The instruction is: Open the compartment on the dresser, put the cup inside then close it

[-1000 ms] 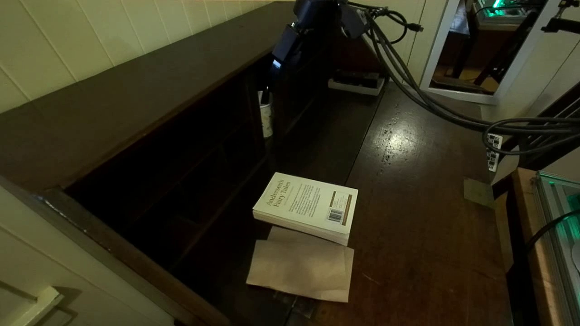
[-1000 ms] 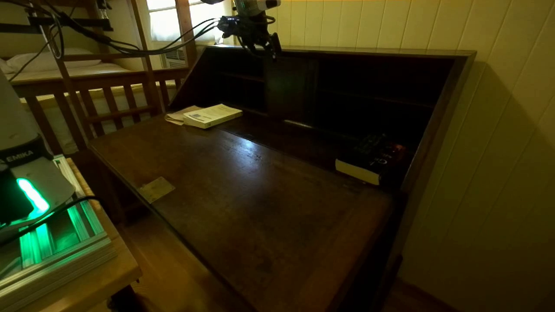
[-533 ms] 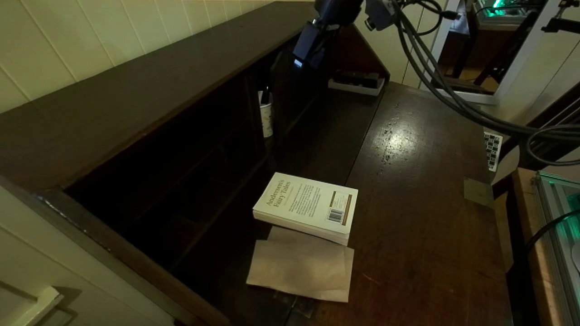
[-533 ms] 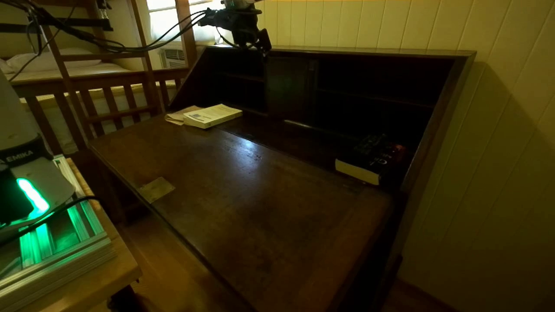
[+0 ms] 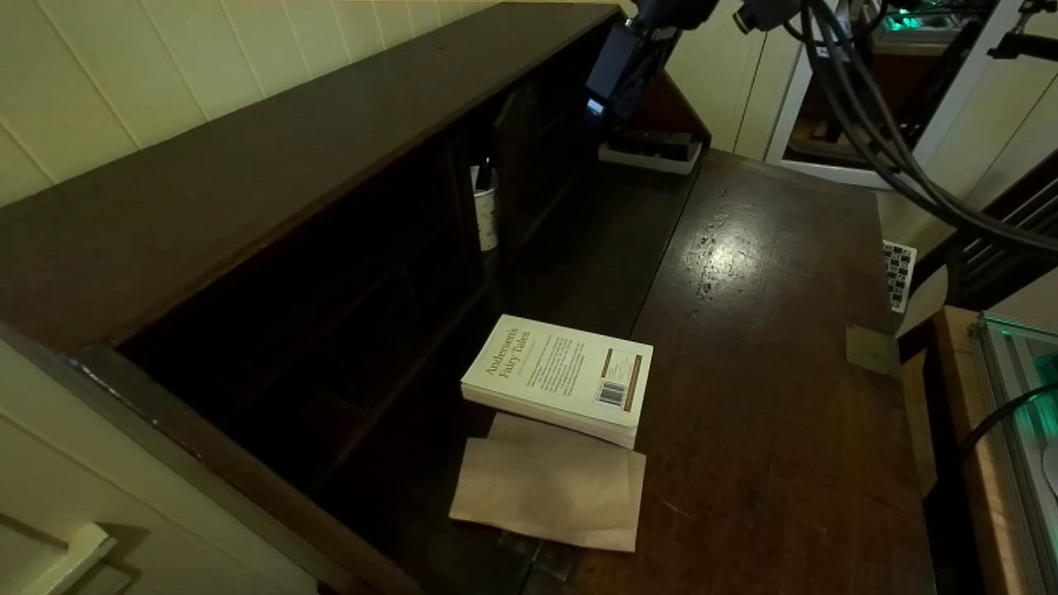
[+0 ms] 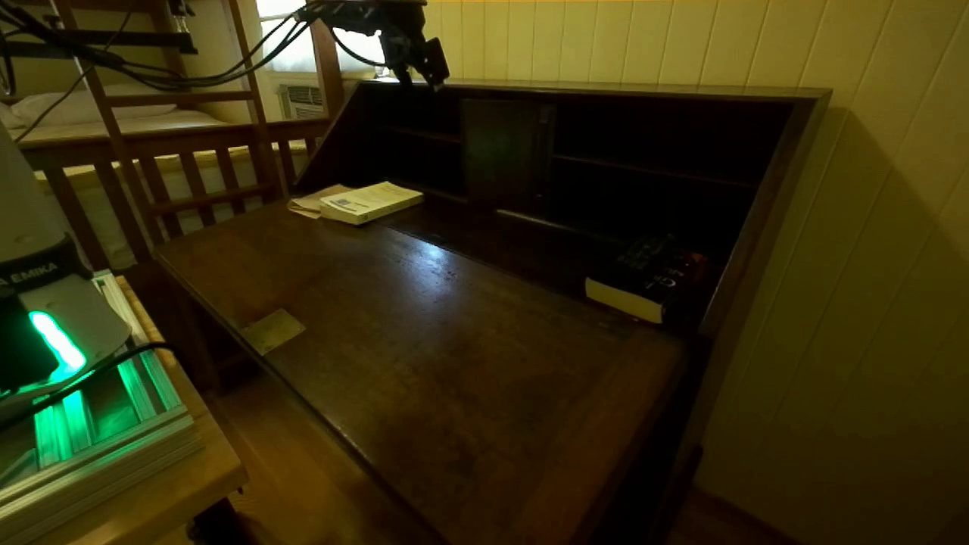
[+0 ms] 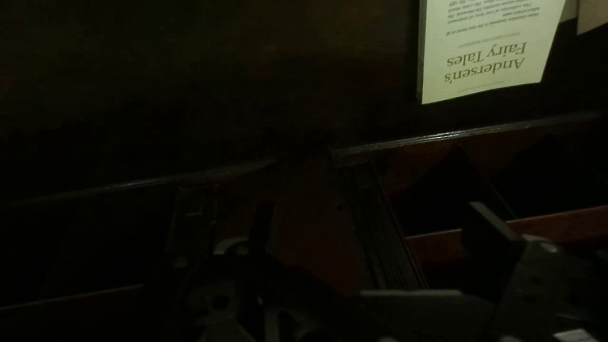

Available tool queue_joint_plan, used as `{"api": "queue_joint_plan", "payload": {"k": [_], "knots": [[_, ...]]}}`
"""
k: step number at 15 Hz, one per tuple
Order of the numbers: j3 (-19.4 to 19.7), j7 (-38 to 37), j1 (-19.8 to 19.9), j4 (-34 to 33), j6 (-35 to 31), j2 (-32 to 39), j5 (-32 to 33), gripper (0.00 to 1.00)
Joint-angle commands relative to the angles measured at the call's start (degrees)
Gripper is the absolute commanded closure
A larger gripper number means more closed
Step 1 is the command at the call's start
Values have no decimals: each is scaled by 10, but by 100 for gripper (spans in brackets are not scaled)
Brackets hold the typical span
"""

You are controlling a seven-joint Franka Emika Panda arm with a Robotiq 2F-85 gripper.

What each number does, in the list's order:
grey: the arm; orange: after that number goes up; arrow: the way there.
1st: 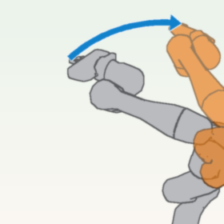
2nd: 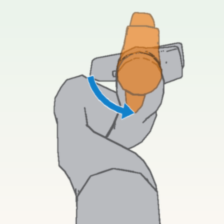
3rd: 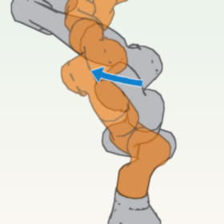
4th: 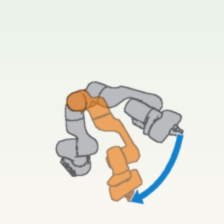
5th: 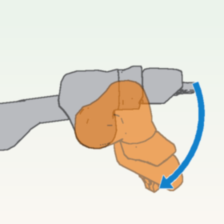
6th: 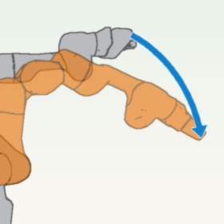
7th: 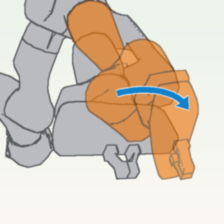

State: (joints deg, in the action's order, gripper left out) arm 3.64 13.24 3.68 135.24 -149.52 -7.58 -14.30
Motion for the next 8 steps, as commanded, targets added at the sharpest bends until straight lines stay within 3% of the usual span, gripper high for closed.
{"api": "queue_joint_plan", "payload": {"k": [1, 3, 4, 8], "knots": [[4, -26, -3, 50, 27, -62, 25, 0], [3, -32, -4, 67, 33, -84, 27, 0], [10, -12, -11, 37, 19, -44, 9, 0], [11, -12, -12, 40, 19, -46, 10, 0]]}}
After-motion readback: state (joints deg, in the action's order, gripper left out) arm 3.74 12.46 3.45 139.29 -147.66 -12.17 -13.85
